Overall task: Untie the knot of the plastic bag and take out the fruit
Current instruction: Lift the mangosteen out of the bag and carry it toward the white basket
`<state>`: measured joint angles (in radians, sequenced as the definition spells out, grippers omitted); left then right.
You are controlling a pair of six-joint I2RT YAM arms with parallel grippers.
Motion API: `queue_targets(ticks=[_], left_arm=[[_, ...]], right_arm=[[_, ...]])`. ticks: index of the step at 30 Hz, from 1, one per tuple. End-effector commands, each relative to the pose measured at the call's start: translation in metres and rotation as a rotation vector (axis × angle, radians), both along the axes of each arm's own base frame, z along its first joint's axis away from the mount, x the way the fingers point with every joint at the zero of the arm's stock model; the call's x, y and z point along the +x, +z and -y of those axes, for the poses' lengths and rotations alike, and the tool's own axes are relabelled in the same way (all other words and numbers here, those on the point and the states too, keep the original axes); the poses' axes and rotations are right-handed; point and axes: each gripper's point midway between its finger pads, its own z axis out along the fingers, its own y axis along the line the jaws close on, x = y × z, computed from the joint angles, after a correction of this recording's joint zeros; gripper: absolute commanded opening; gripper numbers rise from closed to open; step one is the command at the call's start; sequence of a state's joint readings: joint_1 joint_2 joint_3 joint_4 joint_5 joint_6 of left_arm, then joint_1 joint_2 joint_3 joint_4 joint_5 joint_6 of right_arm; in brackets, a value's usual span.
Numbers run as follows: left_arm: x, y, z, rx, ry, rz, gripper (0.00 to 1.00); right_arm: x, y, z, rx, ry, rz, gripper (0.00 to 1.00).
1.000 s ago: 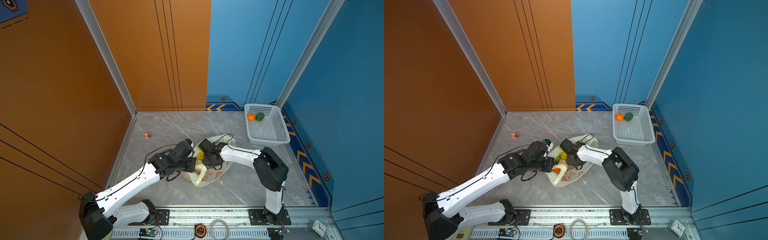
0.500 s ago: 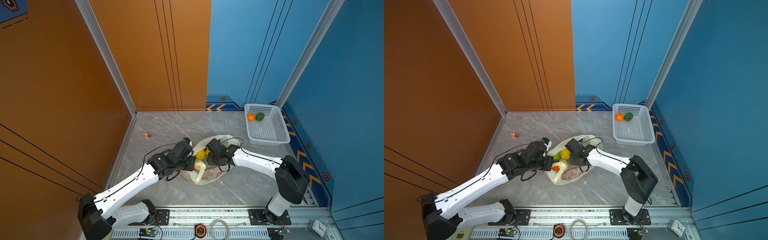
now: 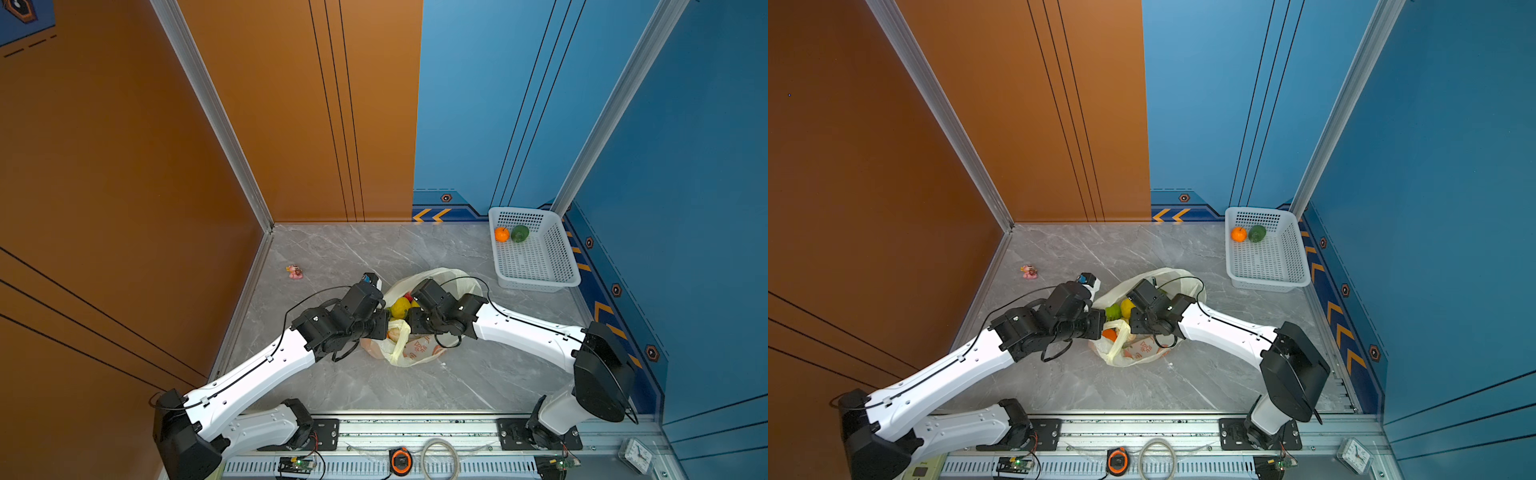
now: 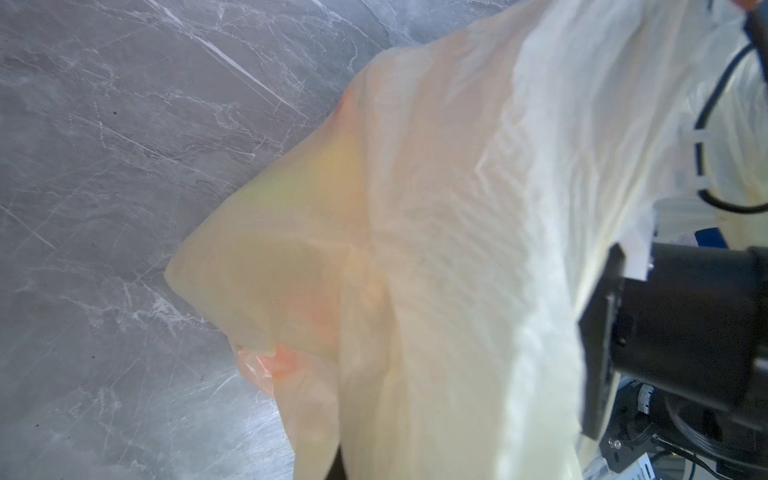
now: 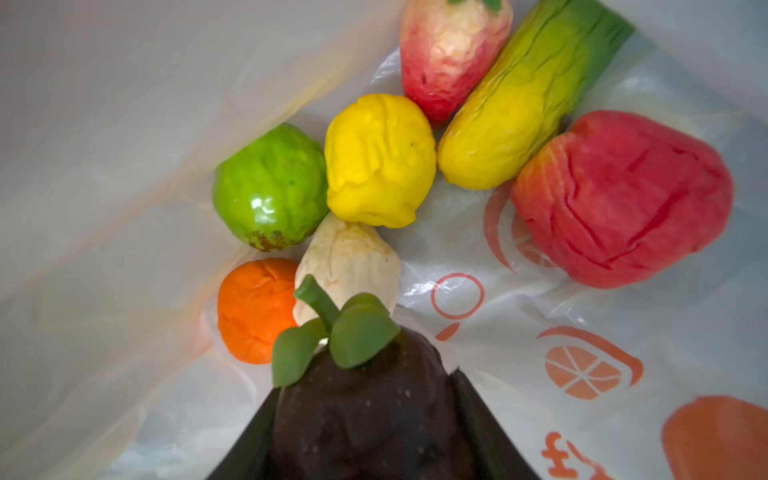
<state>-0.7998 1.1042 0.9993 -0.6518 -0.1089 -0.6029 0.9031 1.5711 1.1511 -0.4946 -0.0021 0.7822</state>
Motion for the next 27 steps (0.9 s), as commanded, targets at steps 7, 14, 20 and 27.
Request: queue_targets(ticks=[7, 14, 20, 27], left_arm=[[0.002, 0.003, -0.014, 0.000, 0.049, 0.036, 0.00], [0.005, 0.007, -0.018, -0.005, 0.057, 0.045, 0.00], [0.005, 0.010, -0.018, -0.018, 0.050, 0.045, 0.00], [0.001, 0.006, -0.014, -0.025, 0.025, 0.026, 0.00]], right_arm=[[-0.038, 0.054, -0.001, 0.033, 0.072, 0.002, 0.29], [-0.054, 0.083, 0.012, 0.030, 0.076, 0.016, 0.29], [-0.056, 0.127, 0.029, 0.068, 0.057, 0.062, 0.29], [-0.026, 0.176, 0.071, 0.147, -0.049, 0.119, 0.28]])
